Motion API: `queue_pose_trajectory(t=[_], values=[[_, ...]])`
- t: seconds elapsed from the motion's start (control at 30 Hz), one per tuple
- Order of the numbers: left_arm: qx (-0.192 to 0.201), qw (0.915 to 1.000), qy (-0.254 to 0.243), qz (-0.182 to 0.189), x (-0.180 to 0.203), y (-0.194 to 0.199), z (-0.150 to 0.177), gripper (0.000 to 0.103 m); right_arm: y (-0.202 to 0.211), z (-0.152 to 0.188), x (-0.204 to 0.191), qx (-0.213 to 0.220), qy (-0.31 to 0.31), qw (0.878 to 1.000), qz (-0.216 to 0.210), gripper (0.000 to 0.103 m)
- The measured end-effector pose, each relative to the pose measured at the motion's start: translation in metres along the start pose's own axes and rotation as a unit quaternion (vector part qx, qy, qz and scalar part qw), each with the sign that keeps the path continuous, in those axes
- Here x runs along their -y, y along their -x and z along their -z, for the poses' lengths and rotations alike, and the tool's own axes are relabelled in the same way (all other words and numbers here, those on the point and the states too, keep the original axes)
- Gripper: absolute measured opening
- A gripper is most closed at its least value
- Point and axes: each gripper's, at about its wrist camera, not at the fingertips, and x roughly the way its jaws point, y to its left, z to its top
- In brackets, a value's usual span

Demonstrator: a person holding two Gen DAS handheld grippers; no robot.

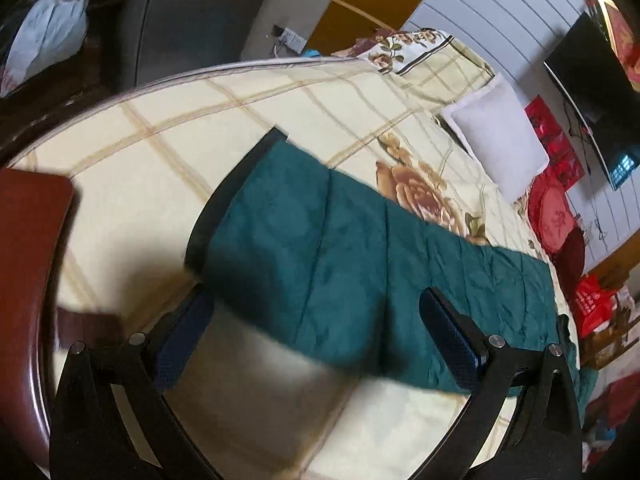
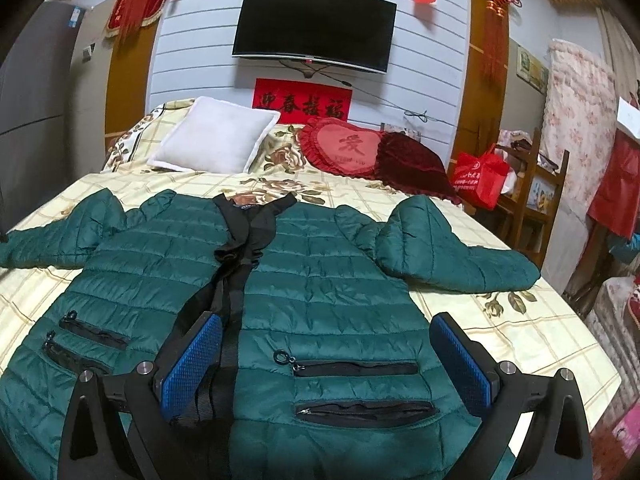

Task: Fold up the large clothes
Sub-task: 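Grasp the sleeve cuff with the left tool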

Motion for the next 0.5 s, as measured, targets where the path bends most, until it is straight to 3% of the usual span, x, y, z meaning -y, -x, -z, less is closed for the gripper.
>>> queue_pose_trajectory(t=[0.17,0.23,0.27,0.3,0.4,0.5], values=[[0.017,0.9992,0.028,0.025,-0.008,-0.009,-0.015,0.099,-0.002,0.000,0.000,-0.005,-0.005,1.000,-0.001,0.103],[0.028,0.9981,0.048,0.026,-0.014,-0.011,-0.018,0.076,-0.003,-0.001,0.000,-0.007,-0.009,1.000,-0.003,0.103],[0.026,0.9981,0.052,0.019,-0.016,-0.013,-0.018,0.043,-0.003,-0.001,0.000,-0.008,-0.010,1.000,-0.004,0.103],[0.018,0.9981,0.057,0.012,-0.019,-0.017,-0.019,0.024,-0.003,-0.001,0.000,-0.007,-0.010,1.000,-0.003,0.103],[0.031,0.9978,0.058,0.010,-0.024,-0.014,-0.017,0.013,-0.004,-0.002,-0.002,-0.007,-0.003,1.000,-0.002,0.103],[0.052,0.9983,0.024,0.006,-0.014,-0.005,-0.013,0.008,-0.005,-0.002,-0.003,-0.008,-0.002,1.000,-0.002,0.103]])
